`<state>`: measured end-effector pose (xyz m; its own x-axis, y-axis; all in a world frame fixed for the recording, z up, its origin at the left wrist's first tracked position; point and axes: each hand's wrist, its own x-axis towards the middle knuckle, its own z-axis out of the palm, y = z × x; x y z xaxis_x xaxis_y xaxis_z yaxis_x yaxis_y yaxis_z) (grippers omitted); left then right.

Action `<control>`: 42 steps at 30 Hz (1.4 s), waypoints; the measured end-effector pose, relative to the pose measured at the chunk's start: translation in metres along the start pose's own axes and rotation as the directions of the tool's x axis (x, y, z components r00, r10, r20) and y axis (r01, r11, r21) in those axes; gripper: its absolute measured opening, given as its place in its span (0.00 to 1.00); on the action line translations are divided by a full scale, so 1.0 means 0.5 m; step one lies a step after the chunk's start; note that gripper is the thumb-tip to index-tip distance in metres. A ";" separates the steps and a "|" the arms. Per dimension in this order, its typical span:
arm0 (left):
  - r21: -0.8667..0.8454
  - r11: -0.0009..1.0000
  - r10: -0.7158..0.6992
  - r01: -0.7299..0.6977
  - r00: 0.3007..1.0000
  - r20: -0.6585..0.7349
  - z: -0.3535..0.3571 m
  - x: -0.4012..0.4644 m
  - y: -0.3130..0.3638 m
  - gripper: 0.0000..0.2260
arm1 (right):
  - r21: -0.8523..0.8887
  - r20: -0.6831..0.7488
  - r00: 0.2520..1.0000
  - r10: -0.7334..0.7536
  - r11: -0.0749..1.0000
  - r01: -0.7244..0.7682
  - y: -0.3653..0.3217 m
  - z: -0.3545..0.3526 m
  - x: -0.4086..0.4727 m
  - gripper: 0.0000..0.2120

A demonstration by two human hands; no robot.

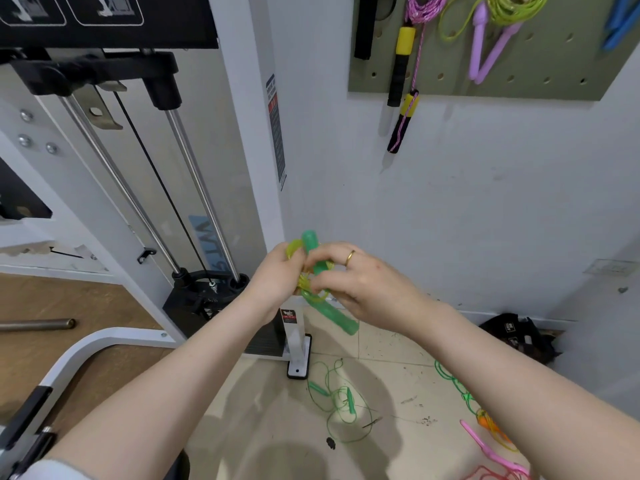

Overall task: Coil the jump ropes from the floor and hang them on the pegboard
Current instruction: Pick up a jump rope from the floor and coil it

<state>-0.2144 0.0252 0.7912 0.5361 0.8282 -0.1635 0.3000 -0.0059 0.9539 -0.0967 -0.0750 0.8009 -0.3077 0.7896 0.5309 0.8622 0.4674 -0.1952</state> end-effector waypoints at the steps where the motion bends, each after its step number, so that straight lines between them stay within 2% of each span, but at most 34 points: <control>1: -0.063 0.998 -0.028 0.029 1.000 0.010 -0.002 0.001 0.000 0.10 | 0.021 0.001 1.000 -0.020 1.000 0.020 -0.003 0.006 -0.001 0.08; 4: -0.293 0.946 -0.118 0.135 0.990 0.075 -0.007 0.002 -0.007 0.11 | 0.073 -0.031 1.000 -0.005 0.997 0.007 -0.001 0.008 0.001 0.10; 7: -0.436 0.888 -0.146 0.148 0.989 0.039 -0.016 0.000 -0.008 0.11 | 0.108 -0.028 0.999 0.045 0.993 -0.041 0.003 0.007 -0.002 0.07; 9: -0.387 0.916 -0.108 0.104 0.994 0.010 -0.022 -0.005 -0.004 0.10 | 0.150 -0.041 0.993 0.114 0.983 -0.107 0.007 0.012 -0.007 0.08; 12: -0.288 0.954 -0.059 0.080 0.995 0.081 -0.026 -0.019 0.004 0.07 | 0.158 -0.145 0.974 0.172 0.976 -0.149 0.015 0.015 -0.006 0.10; 15: -0.289 0.956 -0.006 0.043 0.992 0.125 -0.031 -0.025 0.016 0.06 | 0.047 -0.277 0.959 0.066 0.997 -0.055 0.018 0.020 -0.005 0.08; 17: -0.325 0.944 -0.009 0.053 0.991 0.136 -0.037 -0.022 0.022 0.06 | -0.025 -0.303 0.953 0.008 1.000 -0.017 0.018 0.025 -0.002 0.08; 20: -0.370 0.918 -0.063 0.141 0.974 0.217 -0.040 -0.023 0.021 0.10 | -0.100 -0.352 0.934 0.061 0.990 -0.103 0.034 0.018 0.016 0.08; 22: -0.399 0.893 -0.093 0.205 0.954 0.284 -0.039 -0.029 0.019 0.12 | -0.136 -0.344 0.933 0.107 0.977 -0.162 0.040 0.007 0.024 0.08; 25: -0.463 0.840 -0.120 0.281 0.930 0.347 -0.038 -0.034 0.025 0.13 | -0.122 -0.264 0.961 0.086 0.985 -0.122 0.024 0.005 0.028 0.10; 28: -0.495 0.825 -0.085 0.272 0.926 0.367 -0.030 -0.037 0.034 0.13 | -0.233 -0.211 0.975 0.068 0.965 -0.118 0.005 0.012 0.036 0.12; 29: -0.496 0.830 -0.071 0.254 0.931 0.357 -0.027 -0.038 0.035 0.13 | -0.249 -0.205 0.973 0.103 0.956 -0.154 0.003 0.013 0.041 0.11; 31: -0.456 0.866 -0.049 0.207 0.941 0.334 -0.022 -0.041 0.037 0.12 | -0.117 -0.166 0.940 0.298 0.941 -0.319 0.002 0.011 0.048 0.13; 33: -0.438 0.881 -0.039 0.182 0.948 0.316 -0.022 -0.043 0.037 0.12 | 0.187 -0.081 0.892 0.446 0.885 -0.425 0.003 0.006 0.042 0.17; 36: -0.435 0.878 -0.061 0.197 0.950 0.307 -0.033 -0.042 0.034 0.09 | 0.443 -0.230 0.814 0.534 0.802 -0.401 0.005 -0.008 0.037 0.19; 37: -0.426 0.881 -0.066 0.208 0.944 0.324 -0.034 -0.043 0.034 0.09 | 0.533 -0.186 0.779 0.599 0.727 -0.432 0.009 -0.010 0.037 0.20; 38: -0.419 0.881 -0.069 0.220 0.935 0.347 -0.033 -0.044 0.035 0.09 | 0.641 -0.061 0.757 0.651 0.607 -0.470 0.013 -0.012 0.037 0.20; 40: -0.421 0.875 -0.059 0.237 0.918 0.393 -0.028 -0.047 0.037 0.08 | 0.779 0.216 0.731 0.648 0.337 -0.529 0.022 -0.006 0.034 0.14; 41: -0.421 0.875 -0.052 0.240 0.911 0.410 -0.025 -0.048 0.038 0.08 | 0.799 0.284 0.722 0.632 0.260 -0.542 0.023 0.000 0.033 0.14; 42: -0.417 0.877 -0.046 0.238 0.906 0.420 -0.022 -0.049 0.039 0.09 | 0.807 0.303 0.726 0.617 0.239 -0.540 0.021 0.006 0.030 0.16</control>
<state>-0.2303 0.0112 0.8167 0.8037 0.5152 -0.2977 0.0616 0.4256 0.9028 -0.0932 -0.0571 0.8043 0.1865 0.9823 0.0151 0.0474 0.0063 -0.9989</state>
